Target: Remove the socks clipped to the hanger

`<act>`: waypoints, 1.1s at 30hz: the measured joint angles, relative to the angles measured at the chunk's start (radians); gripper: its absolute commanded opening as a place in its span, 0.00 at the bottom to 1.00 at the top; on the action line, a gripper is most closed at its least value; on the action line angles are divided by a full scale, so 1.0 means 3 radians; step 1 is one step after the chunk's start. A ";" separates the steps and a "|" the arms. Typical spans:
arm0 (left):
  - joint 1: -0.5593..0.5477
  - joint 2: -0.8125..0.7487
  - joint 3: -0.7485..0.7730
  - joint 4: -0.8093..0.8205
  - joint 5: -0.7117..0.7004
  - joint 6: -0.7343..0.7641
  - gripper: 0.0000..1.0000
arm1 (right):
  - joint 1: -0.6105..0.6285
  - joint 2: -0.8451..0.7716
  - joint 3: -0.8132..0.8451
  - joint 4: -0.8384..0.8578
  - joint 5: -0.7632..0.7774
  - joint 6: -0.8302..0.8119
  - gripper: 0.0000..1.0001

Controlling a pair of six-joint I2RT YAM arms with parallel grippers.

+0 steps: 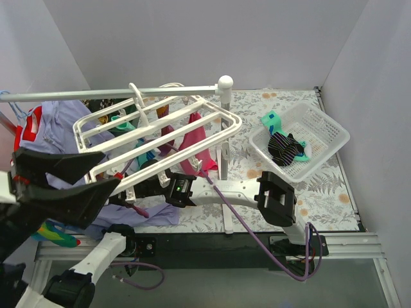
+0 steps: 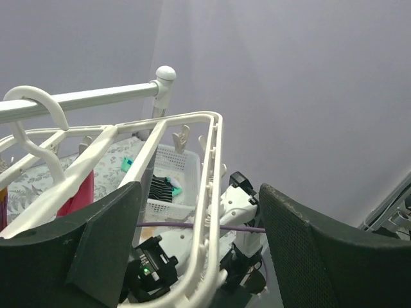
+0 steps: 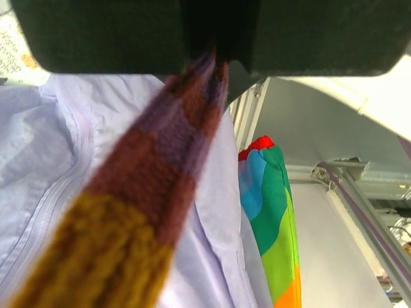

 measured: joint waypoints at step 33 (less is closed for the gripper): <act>0.0018 -0.0395 -0.1466 0.0666 0.0476 -0.0565 0.67 | -0.0270 -0.2902 -0.2791 -0.0910 0.1166 0.0876 0.87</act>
